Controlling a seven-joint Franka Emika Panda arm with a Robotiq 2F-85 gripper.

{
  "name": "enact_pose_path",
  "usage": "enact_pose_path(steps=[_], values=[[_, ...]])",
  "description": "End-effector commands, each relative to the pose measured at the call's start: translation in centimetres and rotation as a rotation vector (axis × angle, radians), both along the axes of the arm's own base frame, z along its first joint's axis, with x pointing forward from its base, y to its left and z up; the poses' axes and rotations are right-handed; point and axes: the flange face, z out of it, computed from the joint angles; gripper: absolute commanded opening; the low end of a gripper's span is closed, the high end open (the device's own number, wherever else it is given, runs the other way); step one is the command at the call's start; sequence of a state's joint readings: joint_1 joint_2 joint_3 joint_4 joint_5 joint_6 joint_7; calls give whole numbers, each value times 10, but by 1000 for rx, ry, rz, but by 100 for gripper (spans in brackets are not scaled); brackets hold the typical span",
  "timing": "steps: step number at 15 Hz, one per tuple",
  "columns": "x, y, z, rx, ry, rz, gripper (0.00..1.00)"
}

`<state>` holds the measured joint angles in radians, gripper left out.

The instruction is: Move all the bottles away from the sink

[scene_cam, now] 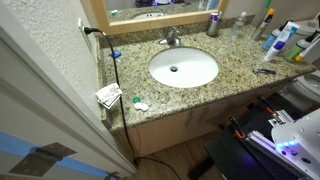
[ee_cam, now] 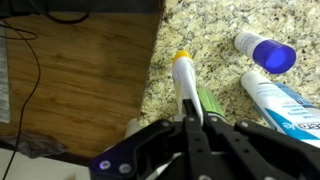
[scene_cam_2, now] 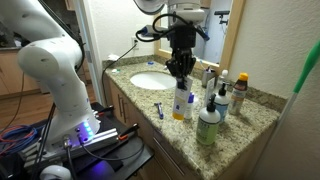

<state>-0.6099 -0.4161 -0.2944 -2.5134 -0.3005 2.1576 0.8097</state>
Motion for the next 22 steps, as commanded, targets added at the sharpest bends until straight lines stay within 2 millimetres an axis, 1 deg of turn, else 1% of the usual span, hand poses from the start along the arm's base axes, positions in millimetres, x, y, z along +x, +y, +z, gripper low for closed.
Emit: enact_pose_path(steps=[1,3,5,6,7,10,11,12,14,16,18,20,21,22], values=[[0,0,1,-8,-14,-20,1],[0,-1,2,-15,-8,-31,1],[-1,2,0,25,3,-23,1],[1,3,-1,39,-22,-27,1],[1,1,0,12,-7,-28,3],[2,2,0,22,-17,-34,3],[18,3,-13,14,45,-33,1],[33,5,-32,10,82,-44,1],[48,12,-55,-15,81,-77,1],[62,14,-73,-15,94,-107,1],[65,16,-82,-30,69,-150,1],[59,15,-79,-51,28,-180,1],[58,19,-81,-56,14,-193,1],[53,20,-83,-62,0,-202,1]])
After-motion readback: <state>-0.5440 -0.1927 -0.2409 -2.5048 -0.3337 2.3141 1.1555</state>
